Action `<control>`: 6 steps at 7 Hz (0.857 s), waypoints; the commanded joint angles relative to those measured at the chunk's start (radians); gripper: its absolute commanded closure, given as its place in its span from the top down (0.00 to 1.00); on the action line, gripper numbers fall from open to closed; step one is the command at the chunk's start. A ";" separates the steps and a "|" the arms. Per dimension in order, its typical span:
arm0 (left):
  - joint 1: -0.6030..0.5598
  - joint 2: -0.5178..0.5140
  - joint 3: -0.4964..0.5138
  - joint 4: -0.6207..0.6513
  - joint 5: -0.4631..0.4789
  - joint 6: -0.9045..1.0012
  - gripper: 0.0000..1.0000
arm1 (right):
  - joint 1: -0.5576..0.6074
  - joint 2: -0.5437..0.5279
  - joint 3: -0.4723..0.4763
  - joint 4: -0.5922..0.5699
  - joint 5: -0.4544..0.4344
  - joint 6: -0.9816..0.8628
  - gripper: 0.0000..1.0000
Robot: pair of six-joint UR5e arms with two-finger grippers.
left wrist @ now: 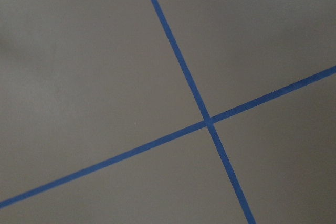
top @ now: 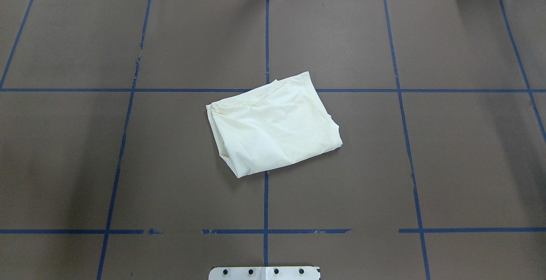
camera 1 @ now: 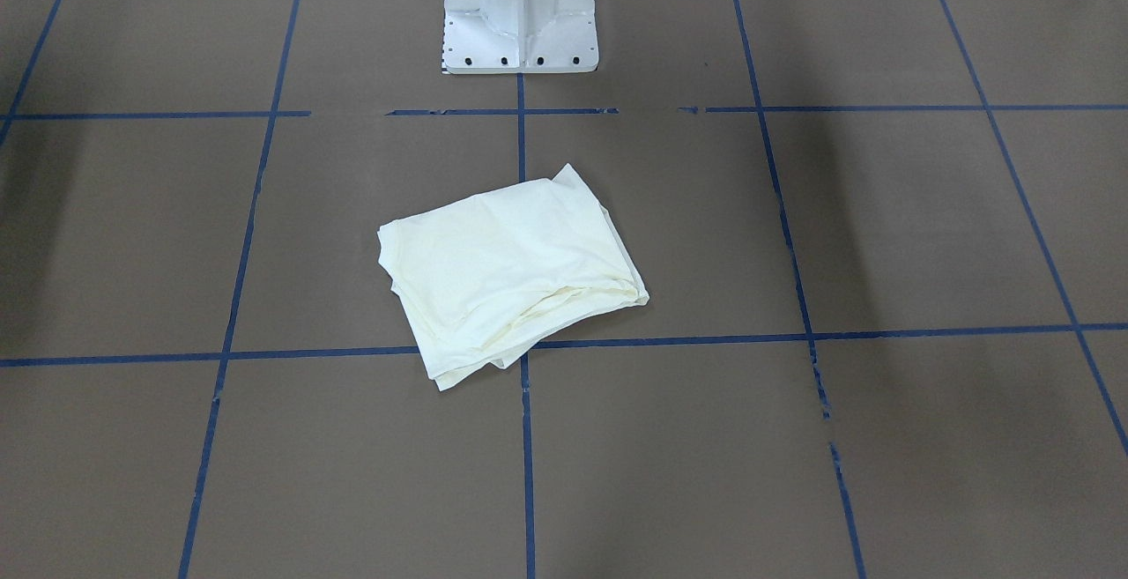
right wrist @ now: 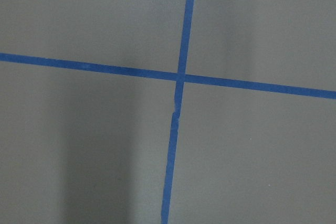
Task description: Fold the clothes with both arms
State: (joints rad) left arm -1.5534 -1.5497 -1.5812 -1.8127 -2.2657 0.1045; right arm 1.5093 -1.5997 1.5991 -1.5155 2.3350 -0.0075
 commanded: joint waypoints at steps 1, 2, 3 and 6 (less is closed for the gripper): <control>0.001 -0.001 -0.017 0.105 -0.034 -0.051 1.00 | 0.028 -0.043 -0.002 0.000 0.064 0.003 1.00; 0.001 -0.009 -0.055 0.166 -0.052 -0.051 1.00 | 0.038 -0.048 -0.002 0.000 0.075 0.003 1.00; 0.001 -0.009 -0.092 0.217 -0.052 -0.051 1.00 | 0.049 -0.060 -0.004 0.000 0.075 0.001 1.00; 0.001 -0.004 -0.062 0.208 -0.051 -0.048 1.00 | 0.092 -0.063 0.004 0.000 0.087 0.003 1.00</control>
State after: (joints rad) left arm -1.5524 -1.5574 -1.6523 -1.6055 -2.3173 0.0561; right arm 1.5942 -1.6621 1.6028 -1.5156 2.4174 -0.0047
